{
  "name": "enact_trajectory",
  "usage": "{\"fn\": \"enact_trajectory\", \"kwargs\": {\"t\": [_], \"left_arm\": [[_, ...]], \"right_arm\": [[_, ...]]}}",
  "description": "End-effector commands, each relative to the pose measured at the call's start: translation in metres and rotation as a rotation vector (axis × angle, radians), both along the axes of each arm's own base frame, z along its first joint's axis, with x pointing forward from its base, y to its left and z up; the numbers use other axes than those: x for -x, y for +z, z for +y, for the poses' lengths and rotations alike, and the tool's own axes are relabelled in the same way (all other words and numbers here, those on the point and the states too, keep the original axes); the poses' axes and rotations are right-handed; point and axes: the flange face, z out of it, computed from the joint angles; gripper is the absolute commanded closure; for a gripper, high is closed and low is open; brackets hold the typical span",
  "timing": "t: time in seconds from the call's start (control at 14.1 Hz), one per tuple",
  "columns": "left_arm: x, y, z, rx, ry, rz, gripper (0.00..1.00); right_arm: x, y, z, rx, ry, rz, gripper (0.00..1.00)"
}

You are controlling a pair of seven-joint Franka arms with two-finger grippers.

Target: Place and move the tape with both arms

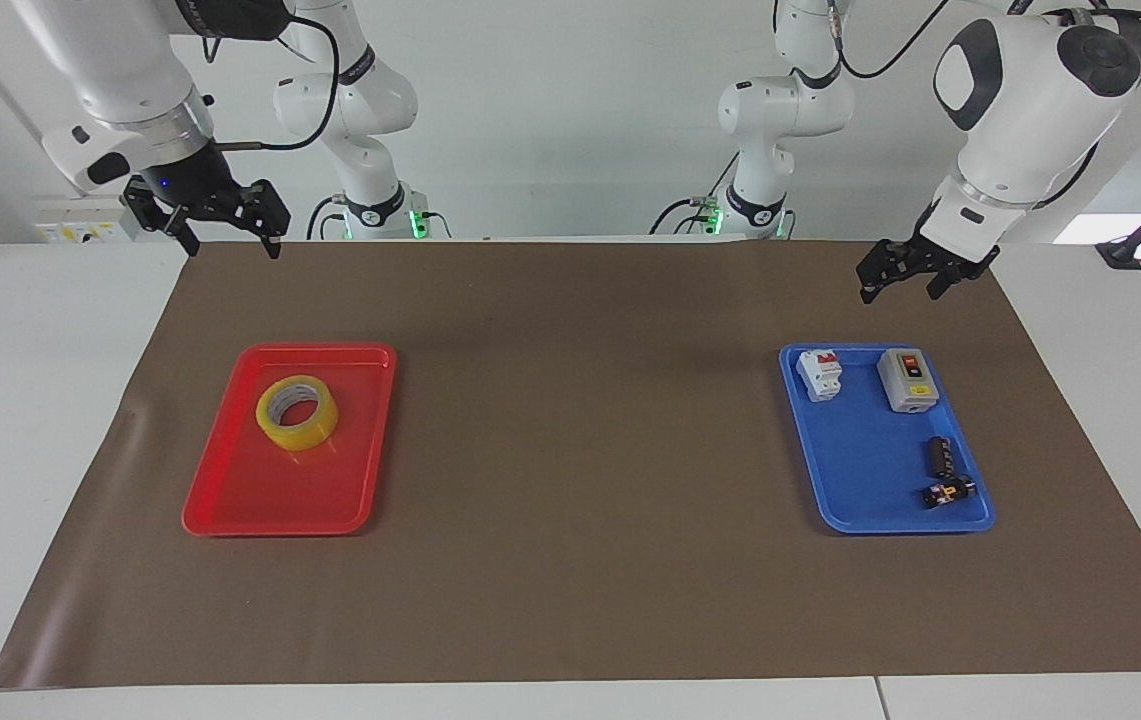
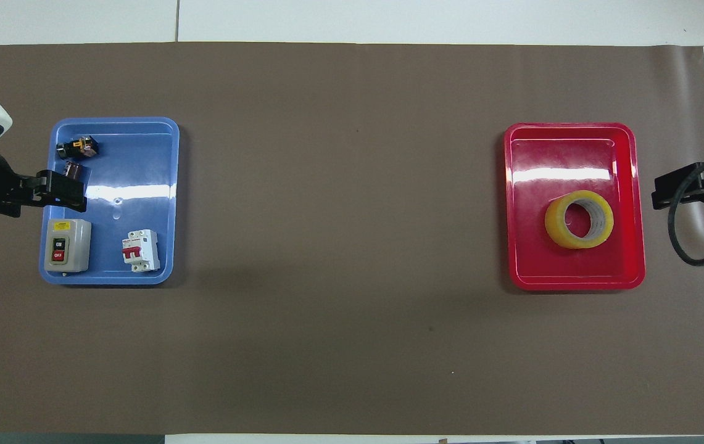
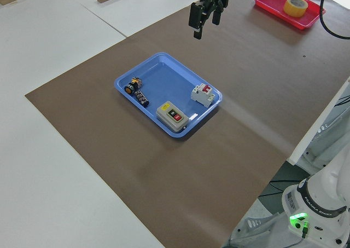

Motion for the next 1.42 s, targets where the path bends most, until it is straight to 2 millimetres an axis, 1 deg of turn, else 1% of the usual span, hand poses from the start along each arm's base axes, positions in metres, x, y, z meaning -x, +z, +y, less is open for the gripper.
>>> {"fn": "enact_trajectory", "kwargs": {"t": [0.0, 0.21, 0.36, 0.5, 1.35], "left_arm": [[0.0028, 0.006, 0.0021, 0.005, 0.001, -0.017, 0.0], [0.0028, 0.006, 0.0021, 0.005, 0.001, -0.017, 0.0], [0.0028, 0.006, 0.0021, 0.005, 0.001, -0.017, 0.0], [0.0024, 0.0052, 0.0021, 0.005, 0.001, -0.015, 0.0], [0.0028, 0.006, 0.0021, 0.005, 0.001, -0.017, 0.0]], "right_arm": [[0.005, -0.001, -0.0088, -0.005, 0.069, -0.012, 0.0], [0.0023, 0.0014, -0.0099, -0.01, 0.079, -0.02, 0.0], [-0.0014, 0.0074, -0.0114, -0.008, 0.071, -0.032, 0.0], [-0.0006, 0.0082, -0.0096, -0.01, 0.074, -0.027, 0.0], [-0.0005, 0.0061, -0.0111, -0.012, 0.073, -0.023, 0.0]]}}
